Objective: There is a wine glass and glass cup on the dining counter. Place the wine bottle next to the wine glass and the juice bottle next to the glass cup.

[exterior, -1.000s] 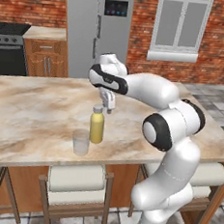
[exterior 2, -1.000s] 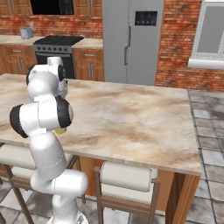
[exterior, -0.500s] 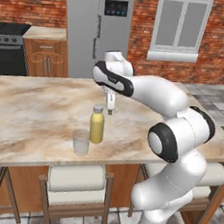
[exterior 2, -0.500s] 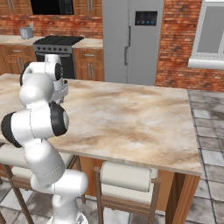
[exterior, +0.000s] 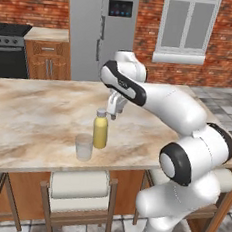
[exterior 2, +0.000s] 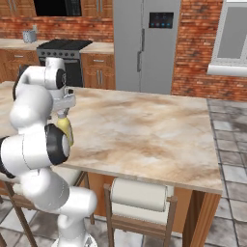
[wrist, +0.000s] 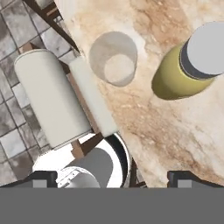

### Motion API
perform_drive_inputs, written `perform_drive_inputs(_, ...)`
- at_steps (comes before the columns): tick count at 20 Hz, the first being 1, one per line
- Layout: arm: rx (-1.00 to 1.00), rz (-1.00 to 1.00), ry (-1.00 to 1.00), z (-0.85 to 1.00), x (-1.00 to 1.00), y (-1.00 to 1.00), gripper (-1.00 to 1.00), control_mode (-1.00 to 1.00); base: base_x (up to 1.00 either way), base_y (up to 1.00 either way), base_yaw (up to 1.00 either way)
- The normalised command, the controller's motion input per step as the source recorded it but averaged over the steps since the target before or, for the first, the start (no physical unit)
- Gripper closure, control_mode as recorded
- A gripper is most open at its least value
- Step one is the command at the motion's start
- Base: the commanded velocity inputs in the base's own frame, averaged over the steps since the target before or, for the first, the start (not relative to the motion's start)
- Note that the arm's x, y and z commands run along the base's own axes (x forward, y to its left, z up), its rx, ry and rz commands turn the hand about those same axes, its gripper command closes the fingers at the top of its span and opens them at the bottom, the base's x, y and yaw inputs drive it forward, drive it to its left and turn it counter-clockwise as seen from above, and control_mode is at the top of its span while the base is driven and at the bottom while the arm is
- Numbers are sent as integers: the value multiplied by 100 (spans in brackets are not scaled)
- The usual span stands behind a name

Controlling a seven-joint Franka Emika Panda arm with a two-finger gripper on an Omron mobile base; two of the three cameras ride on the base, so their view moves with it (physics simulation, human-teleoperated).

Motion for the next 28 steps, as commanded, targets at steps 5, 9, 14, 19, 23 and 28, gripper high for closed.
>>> perform_drive_inputs(5,-4,-28,2,28,-34,-9,-100,-100,0,0,0)
perform_drive_inputs(9,-6,-25,6,25,-31,-13,-100,-100,0,0,0)
perform_drive_inputs(14,-7,-23,1,11,-40,-13,-100,-100,0,0,0)
perform_drive_inputs(19,-13,-17,0,0,-41,-2,-100,-100,0,0,0)
perform_drive_inputs(23,-10,-11,0,-3,-36,0,-100,-100,0,0,0)
perform_drive_inputs(28,0,-13,-1,0,-34,-3,-100,-100,0,0,0)
